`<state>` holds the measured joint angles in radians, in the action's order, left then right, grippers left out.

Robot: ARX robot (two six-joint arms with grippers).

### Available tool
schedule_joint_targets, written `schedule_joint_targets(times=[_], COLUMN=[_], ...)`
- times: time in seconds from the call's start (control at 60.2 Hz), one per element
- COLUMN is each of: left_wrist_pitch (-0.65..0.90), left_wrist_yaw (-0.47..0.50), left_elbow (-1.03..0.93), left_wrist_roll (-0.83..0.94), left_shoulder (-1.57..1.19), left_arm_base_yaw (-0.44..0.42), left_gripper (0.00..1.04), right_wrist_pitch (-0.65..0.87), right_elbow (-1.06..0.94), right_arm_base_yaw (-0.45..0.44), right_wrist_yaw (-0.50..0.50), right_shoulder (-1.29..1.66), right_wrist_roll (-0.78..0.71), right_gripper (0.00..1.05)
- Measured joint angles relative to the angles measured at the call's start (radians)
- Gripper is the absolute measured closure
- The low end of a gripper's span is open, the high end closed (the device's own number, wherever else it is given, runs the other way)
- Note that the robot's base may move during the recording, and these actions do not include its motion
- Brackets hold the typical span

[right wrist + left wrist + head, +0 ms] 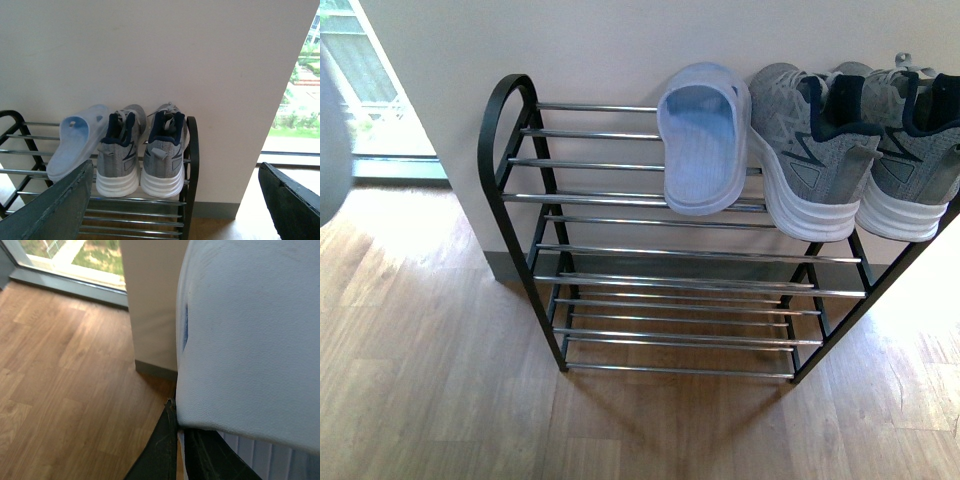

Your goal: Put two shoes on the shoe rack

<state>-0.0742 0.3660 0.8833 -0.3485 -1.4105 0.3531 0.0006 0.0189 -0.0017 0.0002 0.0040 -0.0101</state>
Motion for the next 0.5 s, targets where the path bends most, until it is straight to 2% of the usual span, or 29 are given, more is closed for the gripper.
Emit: schedule_joint_targets(times=[0.166,0.283,0.499], left_wrist_pitch=[-0.039,-0.063,-0.09], left_wrist_yaw=[-0.034,-0.081,-0.108], left_elbow=[0.178,0.268,0.405], left_wrist_roll=[0.073,0.102,0.139], left_shoulder=[-0.257,-0.368,-0.517], left_arm_base_yaw=[-0.002,-0.006,-0.009], left_gripper=[1.03,1.03,1.03], right_wrist_pitch=[0.0,0.0,0.0], right_elbow=[0.0,0.0,0.0], right_arm_base_yaw=[0.0,0.0,0.0], right_wrist_yaw=[0.0,0.0,0.0], right_shoulder=[0.0,0.0,0.0], right_wrist_roll=[0.0,0.0,0.0], right_gripper=[0.09,0.09,0.09])
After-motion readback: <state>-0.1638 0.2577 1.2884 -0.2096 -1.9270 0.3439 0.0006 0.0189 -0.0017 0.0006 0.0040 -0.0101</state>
